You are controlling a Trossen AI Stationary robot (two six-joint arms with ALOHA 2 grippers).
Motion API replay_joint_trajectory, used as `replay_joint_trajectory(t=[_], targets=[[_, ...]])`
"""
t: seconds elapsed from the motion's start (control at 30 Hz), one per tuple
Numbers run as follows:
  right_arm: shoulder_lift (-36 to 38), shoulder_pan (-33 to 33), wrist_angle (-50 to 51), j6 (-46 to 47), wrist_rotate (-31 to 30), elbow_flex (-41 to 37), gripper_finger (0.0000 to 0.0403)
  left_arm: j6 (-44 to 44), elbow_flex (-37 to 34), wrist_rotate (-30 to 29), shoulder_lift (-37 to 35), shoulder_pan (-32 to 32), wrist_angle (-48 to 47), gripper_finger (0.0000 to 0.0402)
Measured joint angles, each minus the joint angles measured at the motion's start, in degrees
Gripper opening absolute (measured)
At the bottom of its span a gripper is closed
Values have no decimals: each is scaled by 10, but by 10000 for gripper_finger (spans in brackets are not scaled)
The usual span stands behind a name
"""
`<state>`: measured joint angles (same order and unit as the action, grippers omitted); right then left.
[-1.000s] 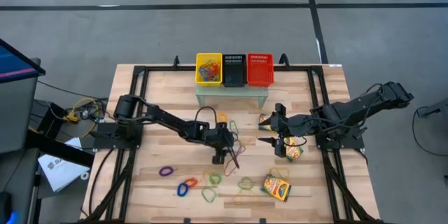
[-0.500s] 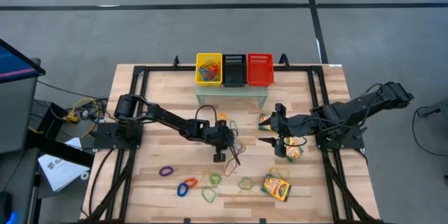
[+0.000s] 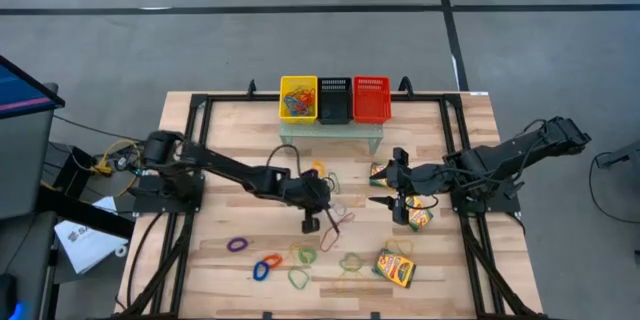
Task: Pick & Place Office Desk Supplies
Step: Put the small blue rubber band into the yellow bin on the shelf
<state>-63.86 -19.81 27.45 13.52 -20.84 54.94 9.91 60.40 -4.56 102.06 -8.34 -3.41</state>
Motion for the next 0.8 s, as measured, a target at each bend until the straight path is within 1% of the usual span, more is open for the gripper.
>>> replay_joint_trajectory(t=[0.1, 0.17, 0.37, 0.43, 0.57, 0.7, 0.8], targets=[[0, 1, 0, -1, 0, 0, 254, -14, 0, -5, -60, 0, -13, 2], [0, 1, 0, -4, 0, 0, 254, -35, 1, -27, -100, 9, -11, 2], [0, 1, -2, -4, 0, 0, 254, -138, 4, -164, -205, 63, -16, 1], [0, 1, -2, -5, 0, 0, 254, -166, 15, -192, -228, 93, -11, 1], [0, 1, -3, -5, -1, 0, 254, -201, 39, -207, -241, 164, -15, 1], [0, 1, -5, -5, -1, 0, 254, -205, 52, -207, -240, 238, -25, 2], [0, 0, -5, -5, -1, 0, 254, -201, 52, -207, -239, 285, -54, 2]])
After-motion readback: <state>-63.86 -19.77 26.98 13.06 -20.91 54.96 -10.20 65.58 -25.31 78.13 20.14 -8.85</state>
